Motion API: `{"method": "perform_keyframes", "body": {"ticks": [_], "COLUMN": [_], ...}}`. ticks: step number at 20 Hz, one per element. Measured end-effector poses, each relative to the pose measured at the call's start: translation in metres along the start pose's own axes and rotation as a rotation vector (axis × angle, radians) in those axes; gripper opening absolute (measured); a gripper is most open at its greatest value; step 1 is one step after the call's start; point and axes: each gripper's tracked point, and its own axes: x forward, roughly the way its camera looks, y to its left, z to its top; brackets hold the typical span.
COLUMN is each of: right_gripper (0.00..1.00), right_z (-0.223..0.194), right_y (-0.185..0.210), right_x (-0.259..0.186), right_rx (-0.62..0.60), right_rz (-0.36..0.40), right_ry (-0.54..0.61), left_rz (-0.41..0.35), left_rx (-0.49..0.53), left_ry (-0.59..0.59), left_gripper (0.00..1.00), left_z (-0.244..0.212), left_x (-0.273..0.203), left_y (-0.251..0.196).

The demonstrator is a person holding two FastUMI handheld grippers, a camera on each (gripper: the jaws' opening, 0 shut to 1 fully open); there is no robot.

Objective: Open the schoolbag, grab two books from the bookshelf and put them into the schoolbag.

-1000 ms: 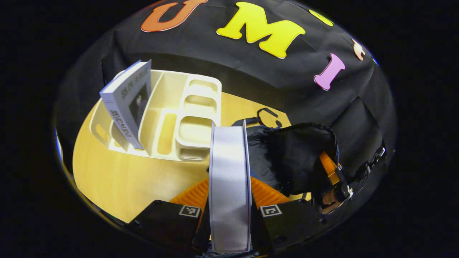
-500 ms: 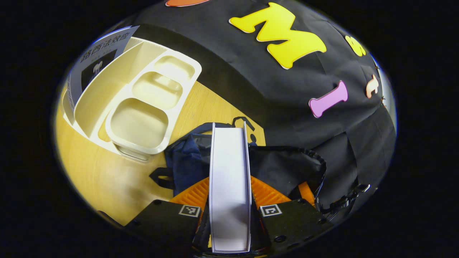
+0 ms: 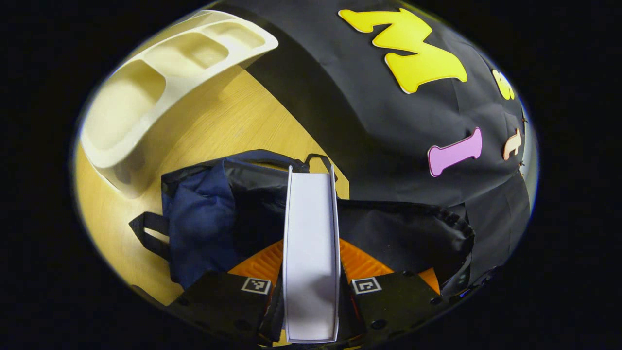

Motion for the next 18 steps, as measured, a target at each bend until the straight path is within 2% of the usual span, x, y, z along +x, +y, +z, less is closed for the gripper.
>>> {"method": "perform_keyframes", "body": {"ticks": [5, 8, 9, 10, 12, 13, 15, 17, 18], "right_gripper": [0.02, 0.02, 0.05, 0.02, 0.02, 0.02, 0.02, 0.02, 0.02], "right_z": [0.016, 0.019, 0.019, 0.019, 0.016, 0.014, 0.008, 0.002, 0.0], "right_y": [0.022, 0.032, 0.034, 0.036, 0.037, 0.037, 0.032, 0.024, 0.022], "right_x": [0.004, 0.005, 0.005, 0.006, 0.008, 0.01, 0.012, 0.011, 0.012], "right_rx": [-0.015, 0.006, 0.017, 0.031, 0.057, 0.059, 0.062, 0.067, 0.068], "right_rz": [0.006, 0.03, 0.038, 0.044, 0.054, 0.049, 0.038, 0.014, 0.007], "right_ry": [-0.035, -0.044, -0.044, -0.044, -0.039, -0.033, -0.021, -0.014, -0.01], "left_rz": [-0.062, -0.093, -0.103, -0.113, -0.096, -0.052, 0.013, 0.085, 0.096], "left_rx": [-0.027, -0.057, -0.07, -0.079, -0.083, -0.068, -0.004, 0.039, 0.052], "left_ry": [-0.139, -0.139, -0.143, -0.153, -0.18, -0.188, -0.145, -0.118, -0.097], "left_gripper": [0.46, 0.46, 0.46, 0.47, 0.47, 0.47, 0.6, 0.82, 0.83], "left_z": [-0.009, -0.031, -0.036, -0.037, -0.042, -0.043, -0.053, -0.055, -0.054], "left_x": [0.036, 0.063, 0.069, 0.072, 0.077, 0.08, 0.087, 0.086, 0.083], "left_y": [-0.006, -0.009, -0.009, -0.009, -0.004, 0.003, 0.021, 0.04, 0.045]}}
